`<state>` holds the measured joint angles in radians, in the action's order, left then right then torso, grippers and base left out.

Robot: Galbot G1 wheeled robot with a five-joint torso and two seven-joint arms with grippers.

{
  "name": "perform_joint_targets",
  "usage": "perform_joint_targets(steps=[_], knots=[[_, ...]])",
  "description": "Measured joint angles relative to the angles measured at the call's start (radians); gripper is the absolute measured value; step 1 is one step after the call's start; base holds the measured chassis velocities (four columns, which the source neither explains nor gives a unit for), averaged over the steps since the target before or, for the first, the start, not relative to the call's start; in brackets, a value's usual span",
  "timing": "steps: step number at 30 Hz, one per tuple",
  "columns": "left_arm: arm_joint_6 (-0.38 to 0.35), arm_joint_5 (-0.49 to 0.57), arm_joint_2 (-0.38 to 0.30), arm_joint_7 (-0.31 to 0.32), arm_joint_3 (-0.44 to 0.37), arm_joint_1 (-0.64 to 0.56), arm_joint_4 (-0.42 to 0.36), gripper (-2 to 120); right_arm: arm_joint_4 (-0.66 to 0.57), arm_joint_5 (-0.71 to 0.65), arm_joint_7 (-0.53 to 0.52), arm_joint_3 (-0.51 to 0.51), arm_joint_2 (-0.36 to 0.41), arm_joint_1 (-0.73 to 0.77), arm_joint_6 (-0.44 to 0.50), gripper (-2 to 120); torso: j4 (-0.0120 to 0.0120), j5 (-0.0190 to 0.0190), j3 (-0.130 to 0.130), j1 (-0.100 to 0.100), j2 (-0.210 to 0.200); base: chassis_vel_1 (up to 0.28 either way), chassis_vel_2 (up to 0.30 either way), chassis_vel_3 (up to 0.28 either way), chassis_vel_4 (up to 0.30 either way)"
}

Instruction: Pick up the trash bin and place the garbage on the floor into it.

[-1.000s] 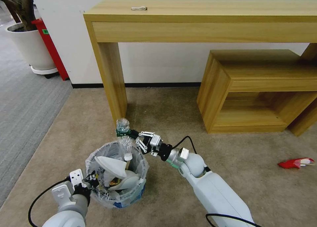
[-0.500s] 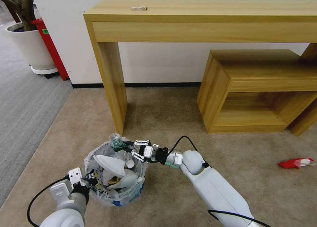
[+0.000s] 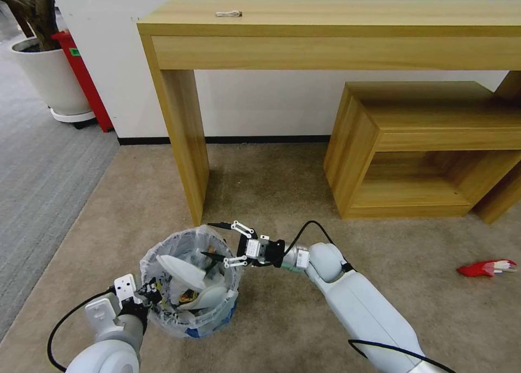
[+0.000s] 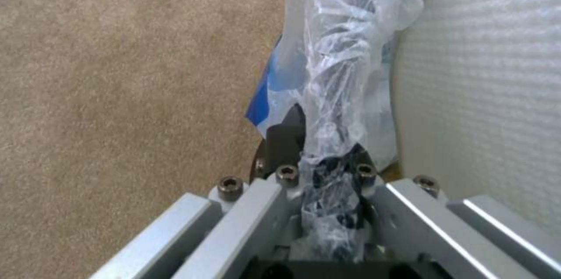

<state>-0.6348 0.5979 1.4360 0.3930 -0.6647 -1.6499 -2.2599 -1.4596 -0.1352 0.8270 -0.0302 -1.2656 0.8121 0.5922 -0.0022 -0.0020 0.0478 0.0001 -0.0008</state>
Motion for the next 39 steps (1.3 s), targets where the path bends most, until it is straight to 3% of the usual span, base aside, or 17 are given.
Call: perform_joint_targets(steps=[6, 9, 10, 12, 14, 16, 23, 31, 39], knots=[[-0.002, 0.021, -0.005, 0.007, -0.013, 0.001, -0.009, 1, -0.046, -0.122, -0.098, 0.022, 0.005, 0.027, -0.049, 99, 0.0000, 0.0001, 0.000, 0.000, 0.000, 0.000, 0.000, 0.000, 0.000], [-0.002, 0.036, -0.013, 0.012, -0.026, 0.002, -0.015, 1, -0.139, -0.276, -0.299, 0.100, -0.011, 0.074, -0.164, 100, 0.0001, 0.0001, 0.000, 0.000, 0.000, 0.000, 0.000, 0.000, 0.000], [-0.002, 0.036, -0.013, 0.012, -0.026, 0.002, -0.015, 1, -0.139, -0.276, -0.299, 0.100, -0.011, 0.074, -0.164, 100, 0.0001, 0.0001, 0.000, 0.000, 0.000, 0.000, 0.000, 0.000, 0.000], [-0.001, 0.043, -0.019, 0.012, -0.032, 0.000, -0.029, 1, -0.194, -0.332, -0.485, 0.182, -0.030, 0.114, -0.228, 100, 0.0001, 0.0000, 0.000, 0.000, 0.000, 0.000, 0.000, 0.000, 0.000], [-0.001, 0.045, -0.021, 0.012, -0.033, -0.001, -0.033, 1, -0.205, -0.341, -0.525, 0.201, -0.034, 0.124, -0.242, 100, 0.0000, 0.0001, 0.000, 0.000, 0.000, 0.000, 0.000, 0.000, 0.000], [0.001, 0.047, -0.026, 0.012, -0.031, -0.005, -0.045, 1, -0.265, -0.348, -0.648, 0.307, -0.044, 0.182, -0.309, 100, 0.0001, 0.0001, 0.000, 0.000, 0.000, 0.000, 0.000, 0.000, 0.000], [0.018, 0.014, -0.028, 0.010, -0.032, 0.001, -0.063, 1, -0.402, -0.234, -0.747, 0.541, -0.046, 0.369, -0.372, 100, -0.0001, 0.0004, 0.000, 0.000, 0.000, 0.000, 0.000, 0.000, 0.000], [0.052, -0.037, -0.027, -0.006, -0.049, -0.008, -0.092, 1, -0.487, -0.138, -0.770, 0.724, -0.059, 0.544, -0.348, 100, -0.0002, 0.0000, 0.000, 0.000, 0.000, 0.000, 0.000, 0.000, 0.000], [0.069, -0.063, -0.011, -0.015, -0.029, -0.018, -0.110, 1, -0.475, -0.133, -0.770, 0.710, -0.091, 0.593, -0.298, 100, 0.0001, 0.0000, 0.000, 0.000, 0.000, 0.000, 0.000, 0.000, 0.000]])
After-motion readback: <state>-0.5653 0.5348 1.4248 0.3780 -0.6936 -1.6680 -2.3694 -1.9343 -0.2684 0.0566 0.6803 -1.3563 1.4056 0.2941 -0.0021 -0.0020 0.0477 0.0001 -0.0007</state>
